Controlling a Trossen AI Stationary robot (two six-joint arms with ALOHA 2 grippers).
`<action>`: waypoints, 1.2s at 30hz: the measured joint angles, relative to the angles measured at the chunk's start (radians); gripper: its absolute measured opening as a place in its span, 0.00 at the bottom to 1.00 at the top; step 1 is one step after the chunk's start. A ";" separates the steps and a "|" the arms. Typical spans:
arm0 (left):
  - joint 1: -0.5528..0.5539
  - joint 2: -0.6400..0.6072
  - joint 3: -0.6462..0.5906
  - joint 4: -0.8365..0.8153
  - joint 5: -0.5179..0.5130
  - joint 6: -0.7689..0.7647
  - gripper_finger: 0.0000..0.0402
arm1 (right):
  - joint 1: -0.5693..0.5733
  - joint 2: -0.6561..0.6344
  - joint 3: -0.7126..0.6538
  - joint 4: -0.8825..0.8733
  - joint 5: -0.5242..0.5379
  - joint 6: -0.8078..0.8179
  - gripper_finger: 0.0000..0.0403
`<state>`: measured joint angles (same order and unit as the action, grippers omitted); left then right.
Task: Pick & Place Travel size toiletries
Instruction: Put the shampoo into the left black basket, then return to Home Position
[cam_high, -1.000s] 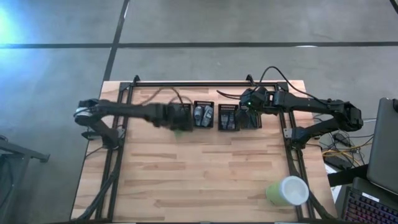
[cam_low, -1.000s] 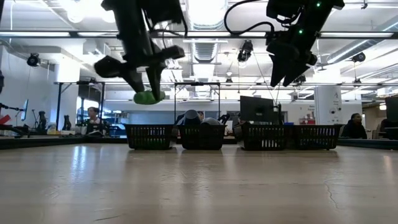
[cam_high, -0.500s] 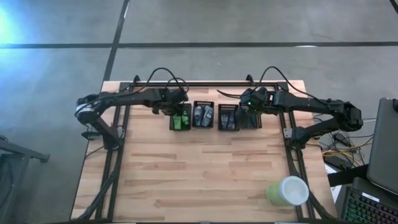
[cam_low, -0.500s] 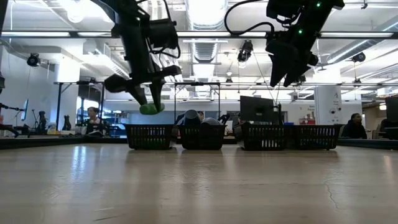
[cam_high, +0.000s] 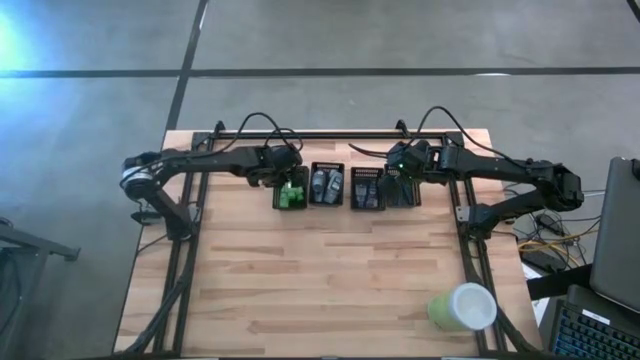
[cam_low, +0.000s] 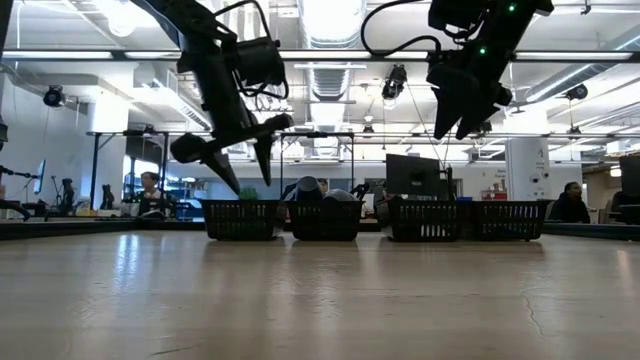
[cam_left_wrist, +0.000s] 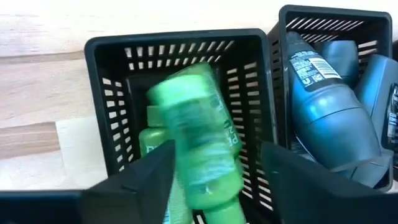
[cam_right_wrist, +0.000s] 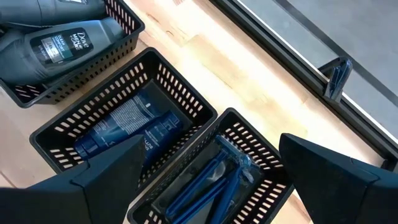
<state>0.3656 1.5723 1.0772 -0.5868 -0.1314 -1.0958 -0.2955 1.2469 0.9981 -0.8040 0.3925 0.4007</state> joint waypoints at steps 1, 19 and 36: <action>0.000 0.000 0.000 -0.001 0.000 0.000 0.62 | 0.000 0.000 0.000 0.000 0.000 0.000 0.91; -0.077 -0.269 0.076 -0.006 0.245 0.436 0.78 | 0.007 -0.107 0.033 -0.062 -0.056 -0.071 0.91; -0.114 -0.751 -0.261 0.428 0.297 0.704 0.78 | -0.003 -0.651 -0.177 0.203 -0.594 -0.012 0.91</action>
<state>0.2513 0.8209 0.8166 -0.1586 0.1657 -0.3922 -0.2989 0.5959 0.8210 -0.6008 -0.2020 0.3892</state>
